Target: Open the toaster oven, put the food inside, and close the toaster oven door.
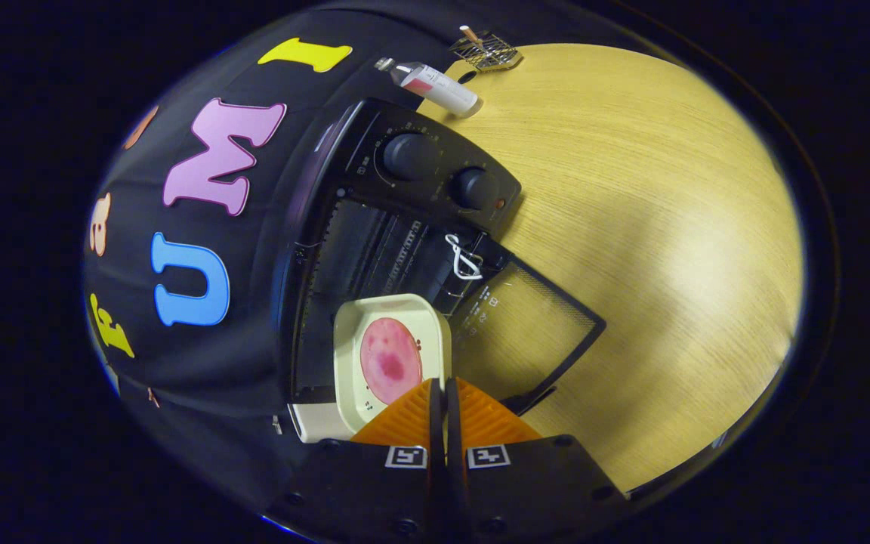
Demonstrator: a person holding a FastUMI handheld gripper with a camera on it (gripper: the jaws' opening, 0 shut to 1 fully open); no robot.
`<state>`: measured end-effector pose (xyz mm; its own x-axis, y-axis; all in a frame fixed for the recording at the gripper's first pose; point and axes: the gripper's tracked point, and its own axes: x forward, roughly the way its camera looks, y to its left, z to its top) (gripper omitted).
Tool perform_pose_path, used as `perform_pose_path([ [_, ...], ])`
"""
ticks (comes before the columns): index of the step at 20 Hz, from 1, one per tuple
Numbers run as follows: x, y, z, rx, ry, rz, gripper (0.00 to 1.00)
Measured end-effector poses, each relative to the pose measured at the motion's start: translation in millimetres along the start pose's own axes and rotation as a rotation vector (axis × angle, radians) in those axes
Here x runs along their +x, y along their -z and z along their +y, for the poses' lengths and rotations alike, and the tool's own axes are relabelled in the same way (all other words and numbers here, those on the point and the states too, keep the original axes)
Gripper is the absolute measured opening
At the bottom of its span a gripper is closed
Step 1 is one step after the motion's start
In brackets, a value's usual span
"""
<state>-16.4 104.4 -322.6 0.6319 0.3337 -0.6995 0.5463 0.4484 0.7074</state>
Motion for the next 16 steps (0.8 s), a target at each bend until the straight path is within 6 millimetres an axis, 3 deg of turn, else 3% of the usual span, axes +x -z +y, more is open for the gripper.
perform_pose_path([
  [4,22.5,-5.3,20.0,0.12,0.01,-0.071,0.05],
  [10,51.5,-19.7,28.1,0.293,0.041,-0.19,0.05],
  [16,73.7,-20.4,33.2,0.365,0.058,-0.235,0.05],
])
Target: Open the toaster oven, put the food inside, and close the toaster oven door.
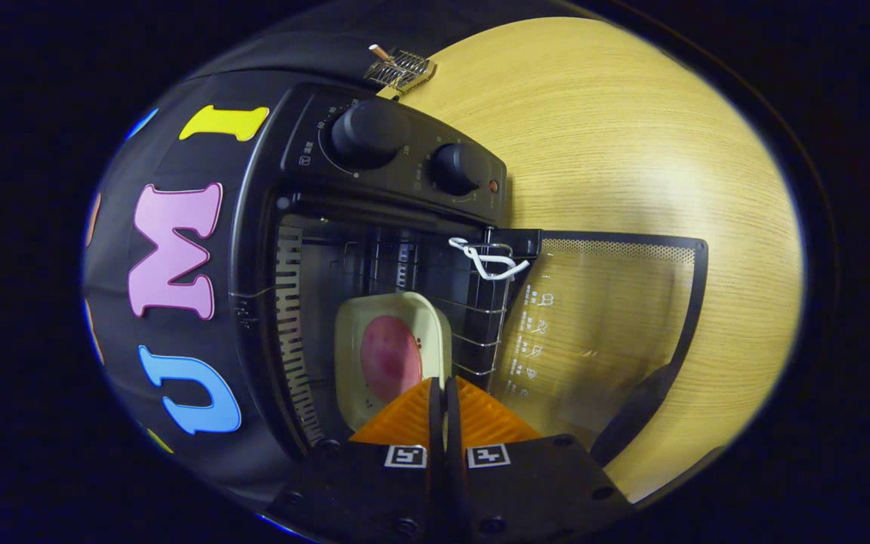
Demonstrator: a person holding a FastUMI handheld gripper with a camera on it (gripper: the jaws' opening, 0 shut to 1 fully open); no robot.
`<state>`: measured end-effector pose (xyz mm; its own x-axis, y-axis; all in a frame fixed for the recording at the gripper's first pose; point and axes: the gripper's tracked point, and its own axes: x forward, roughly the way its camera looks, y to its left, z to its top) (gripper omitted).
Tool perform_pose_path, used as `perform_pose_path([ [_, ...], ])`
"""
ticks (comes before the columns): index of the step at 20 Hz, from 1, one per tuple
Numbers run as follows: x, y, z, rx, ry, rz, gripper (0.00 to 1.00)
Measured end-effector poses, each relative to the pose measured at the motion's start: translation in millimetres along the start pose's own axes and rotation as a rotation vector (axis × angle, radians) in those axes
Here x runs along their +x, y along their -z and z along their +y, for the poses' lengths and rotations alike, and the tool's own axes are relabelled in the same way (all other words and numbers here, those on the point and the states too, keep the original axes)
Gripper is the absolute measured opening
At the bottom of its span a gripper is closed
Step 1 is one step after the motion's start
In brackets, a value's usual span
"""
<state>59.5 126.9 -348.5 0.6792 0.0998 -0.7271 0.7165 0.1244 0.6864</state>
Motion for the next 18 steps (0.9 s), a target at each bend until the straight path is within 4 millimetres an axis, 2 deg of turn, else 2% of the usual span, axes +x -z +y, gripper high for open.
perform_pose_path([
  [6,8.8,-3.9,5.6,0.049,0.016,-0.05,0.05],
  [9,5.8,-2.9,2.1,0.056,0.031,-0.053,0.05],
  [13,1.6,1.4,-0.2,0.118,0.017,-0.037,0.13],
  [15,-4.2,0.9,3.7,0.118,-0.009,-0.036,0.28],
  [16,-9.0,0.1,5.5,0.109,-0.026,-0.04,0.42],
  [17,-14.8,-2.3,6.6,0.084,-0.036,-0.043,0.52],
  [18,-22.1,-3.2,6.8,0.043,-0.046,-0.043,0.68],
])
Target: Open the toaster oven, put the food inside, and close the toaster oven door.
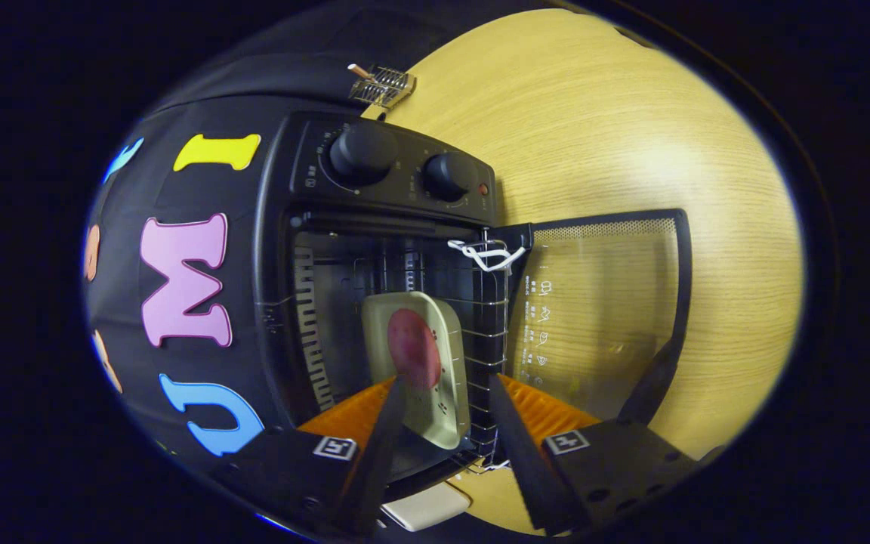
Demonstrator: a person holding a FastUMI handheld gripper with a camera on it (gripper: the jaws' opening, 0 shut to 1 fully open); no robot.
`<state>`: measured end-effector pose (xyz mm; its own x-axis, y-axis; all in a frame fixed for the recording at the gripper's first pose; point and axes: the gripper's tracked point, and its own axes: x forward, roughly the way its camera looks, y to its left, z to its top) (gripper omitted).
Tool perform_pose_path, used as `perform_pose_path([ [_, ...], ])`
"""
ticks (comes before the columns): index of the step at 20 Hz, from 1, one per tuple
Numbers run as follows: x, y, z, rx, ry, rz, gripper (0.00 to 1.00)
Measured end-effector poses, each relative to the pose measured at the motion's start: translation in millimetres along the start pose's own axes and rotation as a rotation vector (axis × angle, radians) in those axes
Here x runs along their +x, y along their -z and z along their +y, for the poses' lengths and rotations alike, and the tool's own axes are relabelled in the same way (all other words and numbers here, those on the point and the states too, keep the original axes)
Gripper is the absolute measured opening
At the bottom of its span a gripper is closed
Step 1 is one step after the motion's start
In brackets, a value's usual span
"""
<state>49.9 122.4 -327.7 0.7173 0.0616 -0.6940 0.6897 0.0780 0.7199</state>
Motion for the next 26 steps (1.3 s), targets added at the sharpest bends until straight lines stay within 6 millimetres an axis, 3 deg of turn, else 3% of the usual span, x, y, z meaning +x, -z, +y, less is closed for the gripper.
perform_pose_path([
  [2,-14.9,2.4,7.5,-0.091,-0.046,0.03,0.96],
  [3,-23.2,2.8,9.0,-0.141,-0.059,0.046,0.98],
  [8,-70.2,-20.4,-1.6,-0.345,-0.062,0.022,0.98],
  [12,-90.6,-27.8,-25.1,-0.639,-0.042,0.024,0.98],
  [19,-115.7,-16.5,-39.3,-1.221,-0.071,0.032,0.98],
  [24,-115.2,4.0,-86.4,-1.444,-0.029,0.128,0.99],
  [26,-112.9,12.3,-116.3,-1.491,0.0,0.187,0.98],
])
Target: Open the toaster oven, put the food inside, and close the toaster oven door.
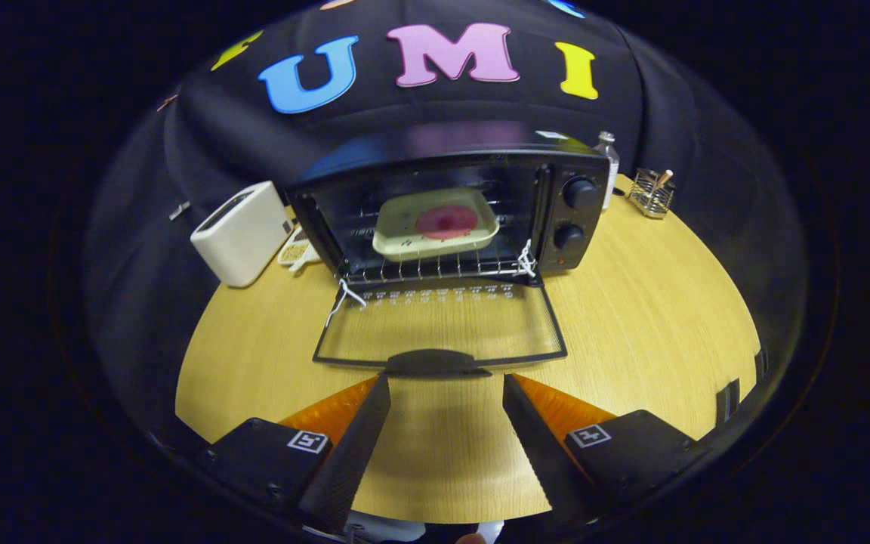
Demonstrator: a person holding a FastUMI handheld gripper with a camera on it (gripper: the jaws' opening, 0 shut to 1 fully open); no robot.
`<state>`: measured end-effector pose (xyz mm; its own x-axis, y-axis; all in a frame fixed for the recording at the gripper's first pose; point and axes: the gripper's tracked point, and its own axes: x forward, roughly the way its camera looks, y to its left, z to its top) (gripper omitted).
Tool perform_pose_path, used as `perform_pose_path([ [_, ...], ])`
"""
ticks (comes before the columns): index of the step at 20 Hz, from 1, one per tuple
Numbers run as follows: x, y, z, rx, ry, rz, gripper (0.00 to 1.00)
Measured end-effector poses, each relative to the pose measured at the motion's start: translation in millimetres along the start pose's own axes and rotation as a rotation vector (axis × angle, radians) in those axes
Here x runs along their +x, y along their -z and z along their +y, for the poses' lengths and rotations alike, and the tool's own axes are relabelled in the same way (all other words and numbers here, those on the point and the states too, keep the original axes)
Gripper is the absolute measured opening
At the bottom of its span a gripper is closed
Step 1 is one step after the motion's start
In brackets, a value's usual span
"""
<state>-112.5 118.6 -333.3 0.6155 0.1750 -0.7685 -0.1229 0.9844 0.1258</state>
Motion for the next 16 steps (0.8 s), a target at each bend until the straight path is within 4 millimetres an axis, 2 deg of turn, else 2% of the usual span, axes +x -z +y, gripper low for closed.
perform_pose_path([
  [2,12.6,20.1,-2.0,-0.029,0.016,0.052,0.99],
  [4,30.1,26.1,-4.6,-0.054,0.039,0.086,0.99],
  [9,53.8,50.5,1.2,-0.085,0.06,0.154,0.99],
  [13,66.8,38.4,9.1,-0.054,0.072,0.124,1.0],
  [16,77.1,26.6,7.5,-0.034,0.086,0.111,1.0],
])
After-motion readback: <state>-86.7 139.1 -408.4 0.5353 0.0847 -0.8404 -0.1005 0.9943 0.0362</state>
